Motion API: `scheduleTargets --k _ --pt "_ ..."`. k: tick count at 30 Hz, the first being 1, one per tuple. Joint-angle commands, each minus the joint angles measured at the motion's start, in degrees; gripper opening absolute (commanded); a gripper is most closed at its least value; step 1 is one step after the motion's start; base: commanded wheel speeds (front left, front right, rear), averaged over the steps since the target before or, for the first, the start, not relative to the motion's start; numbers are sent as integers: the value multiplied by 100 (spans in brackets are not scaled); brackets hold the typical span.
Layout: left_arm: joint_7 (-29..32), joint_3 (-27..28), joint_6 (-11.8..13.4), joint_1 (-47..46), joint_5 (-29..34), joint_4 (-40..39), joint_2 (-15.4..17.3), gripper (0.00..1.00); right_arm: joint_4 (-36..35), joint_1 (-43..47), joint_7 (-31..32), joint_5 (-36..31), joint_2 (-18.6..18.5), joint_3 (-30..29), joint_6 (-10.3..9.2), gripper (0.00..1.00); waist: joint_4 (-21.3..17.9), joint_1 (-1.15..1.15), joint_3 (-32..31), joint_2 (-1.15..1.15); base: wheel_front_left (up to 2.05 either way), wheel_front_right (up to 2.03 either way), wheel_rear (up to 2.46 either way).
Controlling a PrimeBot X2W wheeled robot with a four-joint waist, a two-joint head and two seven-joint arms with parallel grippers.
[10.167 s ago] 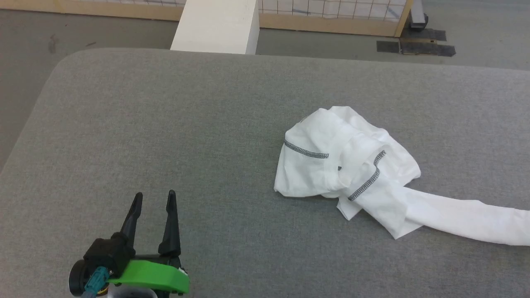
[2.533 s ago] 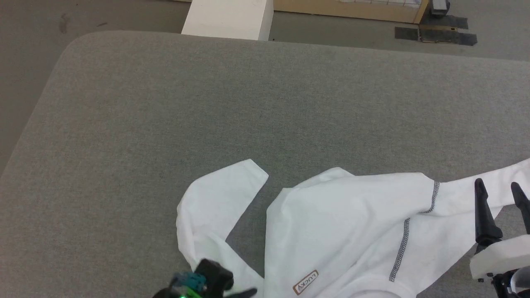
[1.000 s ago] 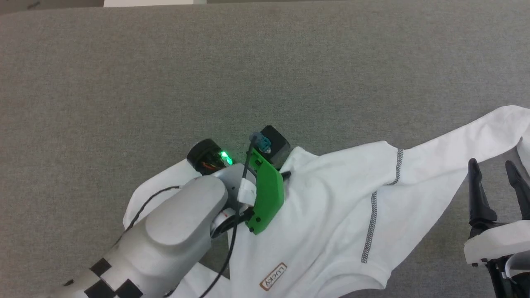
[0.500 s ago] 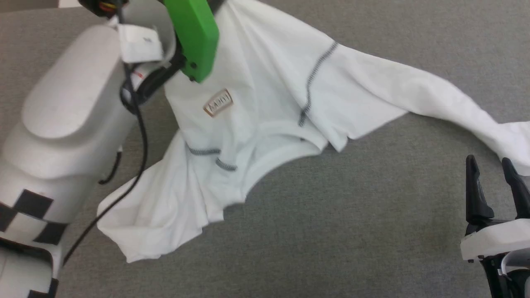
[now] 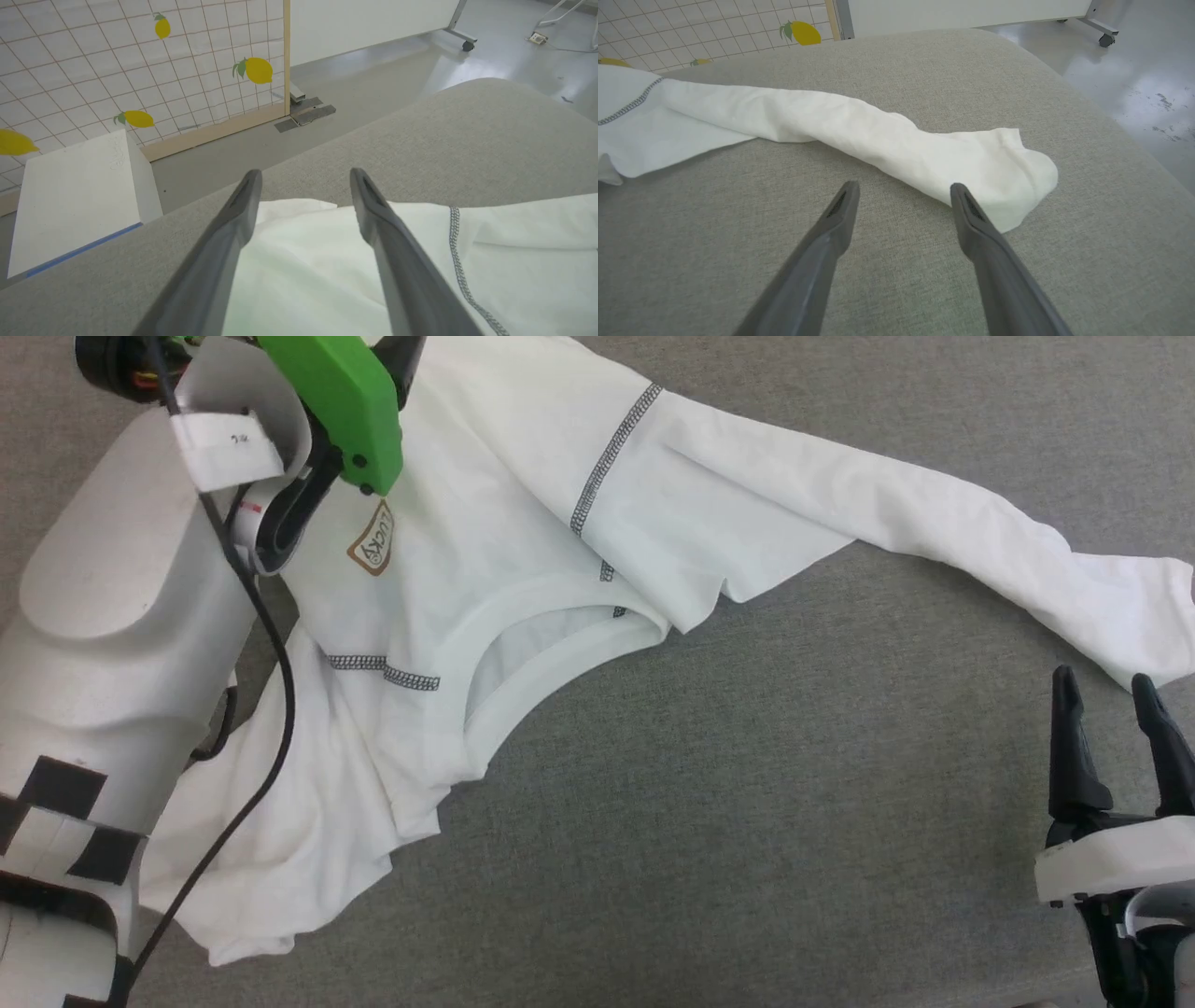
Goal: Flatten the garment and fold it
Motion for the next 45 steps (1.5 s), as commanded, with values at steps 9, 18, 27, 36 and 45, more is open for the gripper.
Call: scheduleTargets --k 9,18,27,36,45 --pt "-1193 404 263 784 -107 -1400 161 100 -107 46 155 -201 3 -85 -9 100 608 -1 -815 0 0 0 0" --pt "-2072 882 1652 3517 -197 -3313 666 100 -207 503 405 -207 3 -32 -9 100 1078 -1 -1549 0 0 0 0" --pt "-2370 1160 2353 6179 -52 -3957 520 100 -258 856 529 -154 3 199 -9 100 1318 -1 -1869 0 0 0 0" --pt "-2377 1491 2023 6825 373 -3859 -146 100 -486 595 923 -676 3 366 -9 100 1543 -1 -1977 0 0 0 0" --pt "-2377 1560 1672 6583 714 -3760 -298 100 -277 -1014 2317 -681 -556 564 -9 100 1619 -1 -1427 0 0 0 0"
